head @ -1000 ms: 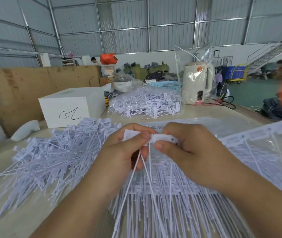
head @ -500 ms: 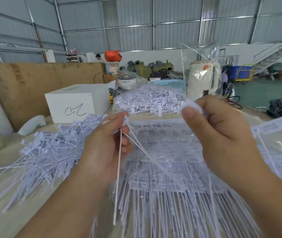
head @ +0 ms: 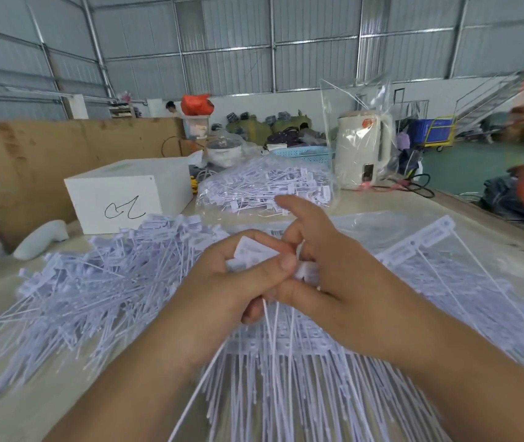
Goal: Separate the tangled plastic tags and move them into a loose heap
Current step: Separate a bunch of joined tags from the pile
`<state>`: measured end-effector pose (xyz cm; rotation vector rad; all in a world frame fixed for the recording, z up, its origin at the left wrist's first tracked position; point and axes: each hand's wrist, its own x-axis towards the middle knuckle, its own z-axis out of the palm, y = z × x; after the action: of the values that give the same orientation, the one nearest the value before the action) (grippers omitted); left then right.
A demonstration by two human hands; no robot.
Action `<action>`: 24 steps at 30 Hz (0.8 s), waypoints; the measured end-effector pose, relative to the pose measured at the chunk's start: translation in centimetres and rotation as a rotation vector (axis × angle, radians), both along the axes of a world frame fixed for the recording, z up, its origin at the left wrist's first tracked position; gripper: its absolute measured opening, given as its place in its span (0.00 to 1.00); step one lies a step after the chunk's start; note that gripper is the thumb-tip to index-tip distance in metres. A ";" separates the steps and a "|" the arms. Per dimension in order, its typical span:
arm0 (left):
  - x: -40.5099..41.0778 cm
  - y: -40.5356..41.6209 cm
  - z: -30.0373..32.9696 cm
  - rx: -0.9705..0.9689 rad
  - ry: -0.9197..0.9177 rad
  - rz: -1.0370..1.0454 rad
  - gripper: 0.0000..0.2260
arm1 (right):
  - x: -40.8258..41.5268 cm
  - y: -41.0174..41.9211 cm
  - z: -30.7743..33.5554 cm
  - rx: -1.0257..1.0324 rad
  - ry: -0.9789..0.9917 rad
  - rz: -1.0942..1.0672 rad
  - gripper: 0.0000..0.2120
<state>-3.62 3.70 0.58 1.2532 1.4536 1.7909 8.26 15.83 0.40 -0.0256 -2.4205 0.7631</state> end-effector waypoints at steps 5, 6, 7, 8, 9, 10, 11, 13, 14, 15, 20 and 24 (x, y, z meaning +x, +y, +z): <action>-0.5 -0.2 0.7 0.070 -0.055 0.073 0.07 | 0.3 0.1 1.2 0.025 -0.115 0.050 0.15; -0.6 -0.3 0.8 0.078 -0.064 0.091 0.08 | 0.5 0.2 1.3 0.011 -0.091 0.037 0.13; -0.6 -0.3 0.9 0.078 -0.067 0.095 0.08 | 0.7 0.4 1.3 -0.008 -0.067 0.025 0.11; -0.6 -0.2 0.8 0.069 -0.066 0.092 0.08 | 0.8 0.6 1.3 -0.028 -0.057 0.018 0.11; -0.5 -0.2 0.8 0.055 -0.059 0.080 0.08 | 0.8 0.8 1.2 -0.040 -0.057 0.014 0.13; -0.5 -0.2 0.7 0.041 -0.047 0.068 0.08 | 0.8 0.7 1.1 -0.036 -0.053 0.004 0.15; -0.4 -0.2 0.6 0.028 -0.040 0.058 0.08 | 0.7 0.7 1.0 -0.019 -0.043 -0.011 0.16; -0.6 -0.3 0.6 0.021 -0.039 0.067 0.08 | 0.4 0.3 0.9 0.022 -0.016 -0.048 0.15; -0.8 -0.3 0.6 0.031 -0.043 0.076 0.06 | 0.3 0.1 0.8 0.038 0.000 -0.065 0.14; -0.9 -0.4 0.7 0.047 -0.054 0.089 0.05 | 0.1 -0.1 0.8 0.054 0.018 -0.088 0.15; -0.3 0.1 0.8 0.172 -0.270 0.051 0.03 | -0.4 -1.9 0.7 0.066 0.201 -0.220 0.16; -1.3 -0.1 1.2 0.213 -0.610 -0.043 0.05 | 0.3 -1.1 1.6 -0.078 0.497 -0.276 0.18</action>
<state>-4.92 3.64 1.80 0.7136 0.9038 2.0909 8.53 14.73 2.02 -0.1762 -1.8679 0.6451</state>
